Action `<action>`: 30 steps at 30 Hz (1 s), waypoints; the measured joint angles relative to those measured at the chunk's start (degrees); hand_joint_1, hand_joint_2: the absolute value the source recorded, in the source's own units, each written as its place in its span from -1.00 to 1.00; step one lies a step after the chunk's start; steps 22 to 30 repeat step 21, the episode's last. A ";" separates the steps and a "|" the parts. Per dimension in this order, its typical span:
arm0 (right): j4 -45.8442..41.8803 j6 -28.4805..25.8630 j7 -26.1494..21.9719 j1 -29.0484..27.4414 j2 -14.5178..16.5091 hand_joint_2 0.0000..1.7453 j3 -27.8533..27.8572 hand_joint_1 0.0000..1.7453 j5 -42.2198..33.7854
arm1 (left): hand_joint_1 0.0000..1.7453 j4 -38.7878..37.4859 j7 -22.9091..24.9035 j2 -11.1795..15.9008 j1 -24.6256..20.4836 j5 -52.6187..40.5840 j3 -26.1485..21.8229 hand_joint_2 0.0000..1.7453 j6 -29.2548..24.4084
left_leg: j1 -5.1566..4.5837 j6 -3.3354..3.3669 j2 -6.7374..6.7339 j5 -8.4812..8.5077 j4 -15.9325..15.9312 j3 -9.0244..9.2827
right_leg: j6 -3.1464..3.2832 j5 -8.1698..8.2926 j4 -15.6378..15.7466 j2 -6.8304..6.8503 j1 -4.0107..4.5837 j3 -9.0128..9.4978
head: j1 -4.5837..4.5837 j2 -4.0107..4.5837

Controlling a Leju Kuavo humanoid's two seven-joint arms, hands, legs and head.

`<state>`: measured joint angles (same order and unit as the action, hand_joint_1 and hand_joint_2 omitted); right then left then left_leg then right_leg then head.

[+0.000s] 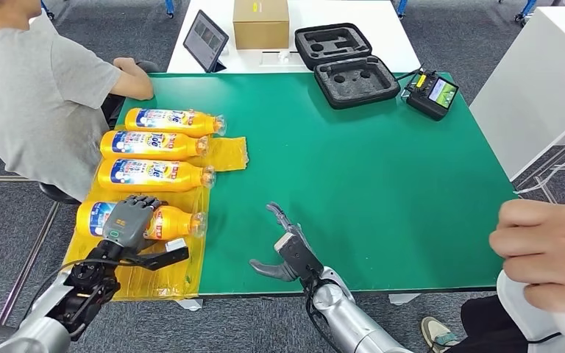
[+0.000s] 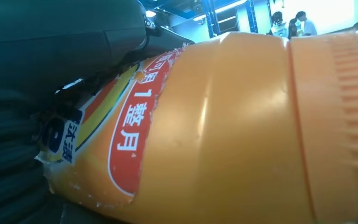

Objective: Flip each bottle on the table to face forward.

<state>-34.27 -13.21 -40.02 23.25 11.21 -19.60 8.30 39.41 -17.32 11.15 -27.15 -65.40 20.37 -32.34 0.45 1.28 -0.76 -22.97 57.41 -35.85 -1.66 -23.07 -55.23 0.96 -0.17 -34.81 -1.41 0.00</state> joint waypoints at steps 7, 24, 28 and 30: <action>0.00 0.20 0.00 0.07 0.02 1.00 -0.15 -1.00 -0.50 | 0.53 -6.28 3.26 -1.73 -3.61 -2.25 2.10 1.00 -1.61 | 0.00 -0.13 0.04 0.15 -0.01 0.22 | 0.06 0.03 0.00 0.06 0.00 0.22 | -0.01 0.00; -0.02 -0.95 0.00 0.07 -0.09 1.00 -0.25 -1.00 -1.29 | -1.00 -12.22 3.55 -6.36 -7.97 -1.60 2.70 1.00 4.29 | 0.01 0.01 0.77 0.52 -0.02 0.35 | 0.24 0.05 0.01 0.83 -0.01 0.54 | -0.01 0.00; -0.02 -0.95 0.00 0.07 -0.09 1.00 -0.25 -1.00 -1.29 | -1.00 -12.22 3.55 -6.36 -7.97 -1.60 2.70 1.00 4.29 | 0.01 0.01 0.77 0.52 -0.02 0.35 | 0.24 0.05 0.01 0.83 -0.01 0.54 | -0.01 0.00; -0.02 -0.95 0.00 0.07 -0.09 1.00 -0.25 -1.00 -1.29 | -1.00 -12.22 3.55 -6.36 -7.97 -1.60 2.70 1.00 4.29 | 0.01 0.01 0.77 0.52 -0.02 0.35 | 0.24 0.05 0.01 0.83 -0.01 0.54 | -0.01 0.00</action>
